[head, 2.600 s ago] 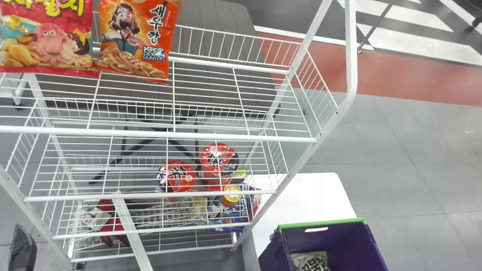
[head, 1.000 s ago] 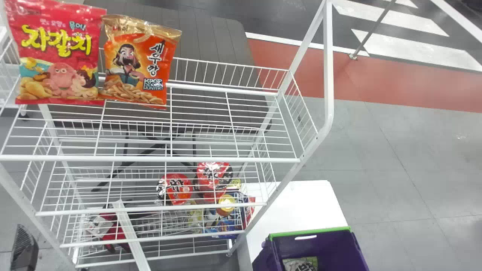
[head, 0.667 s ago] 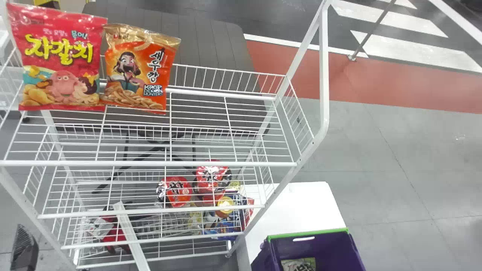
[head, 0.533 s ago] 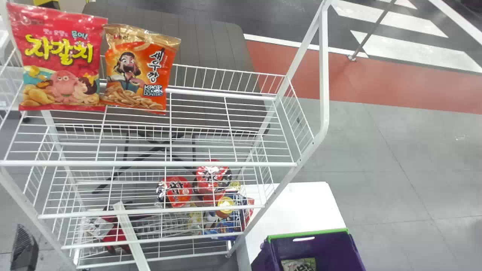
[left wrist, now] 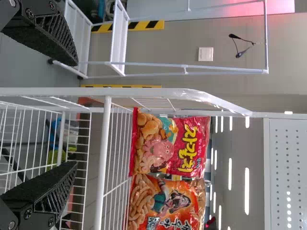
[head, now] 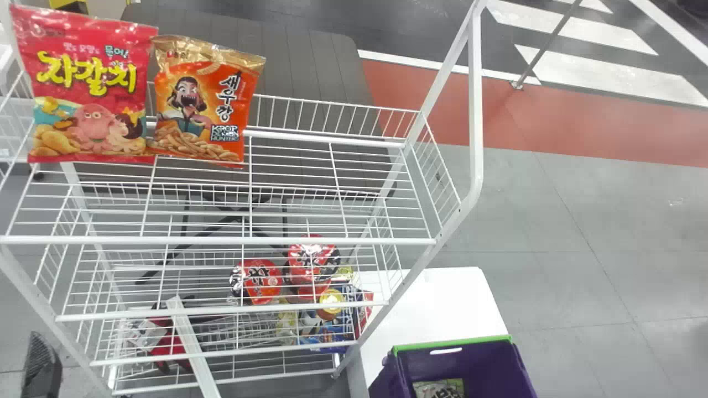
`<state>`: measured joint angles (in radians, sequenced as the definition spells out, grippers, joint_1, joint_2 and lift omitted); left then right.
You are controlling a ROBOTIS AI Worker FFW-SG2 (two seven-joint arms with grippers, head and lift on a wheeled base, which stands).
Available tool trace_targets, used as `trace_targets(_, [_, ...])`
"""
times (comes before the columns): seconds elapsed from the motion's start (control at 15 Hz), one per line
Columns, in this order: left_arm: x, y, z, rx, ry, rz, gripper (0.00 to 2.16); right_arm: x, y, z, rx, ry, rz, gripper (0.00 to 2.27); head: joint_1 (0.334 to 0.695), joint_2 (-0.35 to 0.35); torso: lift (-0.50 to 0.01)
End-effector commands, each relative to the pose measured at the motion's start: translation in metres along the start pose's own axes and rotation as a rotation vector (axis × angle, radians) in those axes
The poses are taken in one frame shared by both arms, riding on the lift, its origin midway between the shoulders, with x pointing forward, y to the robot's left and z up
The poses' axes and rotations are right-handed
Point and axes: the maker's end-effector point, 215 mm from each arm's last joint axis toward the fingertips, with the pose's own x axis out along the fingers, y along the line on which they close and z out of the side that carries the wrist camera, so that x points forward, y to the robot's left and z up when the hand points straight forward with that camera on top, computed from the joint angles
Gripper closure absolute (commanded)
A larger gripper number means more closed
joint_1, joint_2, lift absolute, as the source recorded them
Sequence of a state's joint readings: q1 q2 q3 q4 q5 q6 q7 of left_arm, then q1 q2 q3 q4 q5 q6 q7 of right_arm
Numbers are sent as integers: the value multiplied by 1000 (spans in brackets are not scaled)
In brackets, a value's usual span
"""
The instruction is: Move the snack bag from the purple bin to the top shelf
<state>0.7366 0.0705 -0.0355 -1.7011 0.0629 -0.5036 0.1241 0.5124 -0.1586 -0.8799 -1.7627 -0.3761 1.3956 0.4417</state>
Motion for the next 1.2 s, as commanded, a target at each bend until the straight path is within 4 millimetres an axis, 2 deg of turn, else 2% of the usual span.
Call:
trace_targets(0.0, [-2,-1,1,3,-1,-3,73,-8,46,-12,-20,20,93,2253,695,-350,0])
trace_targets(0.2, [-3,1,4,5,-3,2,73,-23,91,-25,-70,48,168,2250,695,-350,0])
trace_targets(0.47, [-1,-2,4,12,1,-12,73,-40,155,-23,-118,-7,309,2250,695,-350,0])
trace_targets(0.67, [2,-2,5,15,1,-19,73,-68,215,2,-206,-92,428,2250,695,-280,0])
trace_targets(0.87, [2,-3,6,16,-2,-21,73,-87,267,11,-287,-136,510,2250,695,-207,0])
trace_targets(1.0, [3,-4,6,15,-3,-22,73,-97,301,5,-342,-143,559,2250,695,-173,0])
trace_targets(1.13, [3,-6,8,13,-7,-27,73,-103,335,-10,-394,-124,620,2250,695,-110,0])
